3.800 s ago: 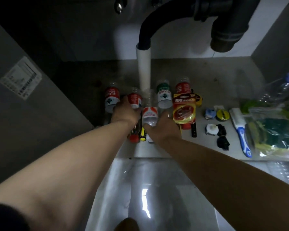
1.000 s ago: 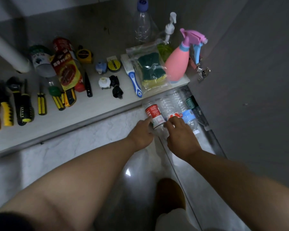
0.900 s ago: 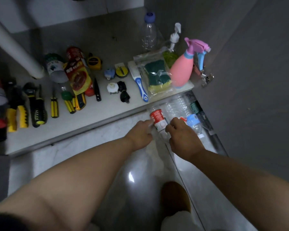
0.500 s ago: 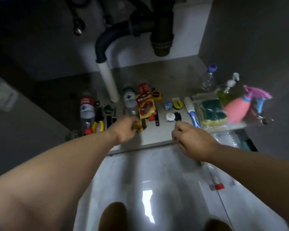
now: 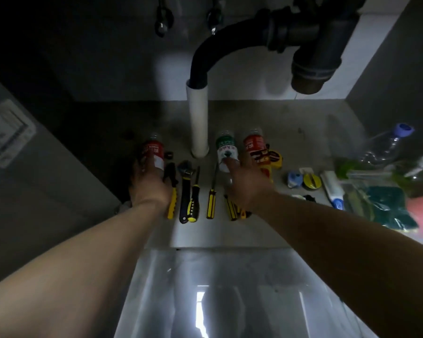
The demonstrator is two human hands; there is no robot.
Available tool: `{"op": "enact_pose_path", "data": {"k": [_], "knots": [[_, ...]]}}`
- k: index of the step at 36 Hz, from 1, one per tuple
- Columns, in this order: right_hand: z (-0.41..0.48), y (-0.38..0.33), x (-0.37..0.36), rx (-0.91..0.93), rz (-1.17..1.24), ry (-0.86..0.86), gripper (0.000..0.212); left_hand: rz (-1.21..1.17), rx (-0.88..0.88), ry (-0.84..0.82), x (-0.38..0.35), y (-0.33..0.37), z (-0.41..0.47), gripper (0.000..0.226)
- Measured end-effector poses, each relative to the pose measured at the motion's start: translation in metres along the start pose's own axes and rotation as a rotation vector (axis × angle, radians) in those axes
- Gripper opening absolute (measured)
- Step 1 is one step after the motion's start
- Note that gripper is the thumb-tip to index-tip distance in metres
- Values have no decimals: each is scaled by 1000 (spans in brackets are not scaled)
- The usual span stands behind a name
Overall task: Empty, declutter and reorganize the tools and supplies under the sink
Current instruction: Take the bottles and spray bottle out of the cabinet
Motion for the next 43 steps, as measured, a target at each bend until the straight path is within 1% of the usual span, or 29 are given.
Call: {"op": "enact_pose_path", "data": {"k": [3,6,9,16,18,21,23,25,27,29,32,35,39,43], "knots": [[23,2,-10,-49,-35,-45,72,-24,40,-26,-16,-7,8,82],[36,3,-22,-92,-26,-71,78,-35,41,4,-18,-11,12,81],[41,2,-29,-110,5,-35,76,-40,38,41,-14,-15,13,80],[37,3,-23,-190,68,30,68,-265,-9,52,-16,-3,-2,82],[30,-3,-14,-211,103,47,70,-305,-11,37,-13,1,-9,82],[18,-4,6,-220,146,107,71,-351,-34,1,-8,14,-27,76],[6,1,20,-233,236,126,72,-347,-60,-33,-2,27,-43,74],[-9,6,36,-235,354,146,68,-314,-121,-75,3,44,-60,73],[-28,12,54,-202,441,168,65,-281,-174,-126,7,65,-77,68],[-54,26,71,-179,492,184,67,-255,-207,-167,8,85,-96,61],[-104,57,90,-181,518,171,71,-287,-250,-212,4,112,-136,64],[-158,92,95,-175,548,133,73,-319,-307,-276,-11,132,-188,70],[-234,139,83,-175,580,65,81,-337,-367,-389,-46,144,-265,77],[-301,170,52,-140,514,-69,83,-394,-325,-535,-87,137,-331,76]]}}
Point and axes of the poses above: each hand's wrist, its own z-axis towards the middle knuckle, its own x-axis out of the back of the hand, y = z × x, the point moved 10 cm from there along z, towards the middle knuckle, and after that the axes turned 3 degrees about x, right-handed, at the moved point
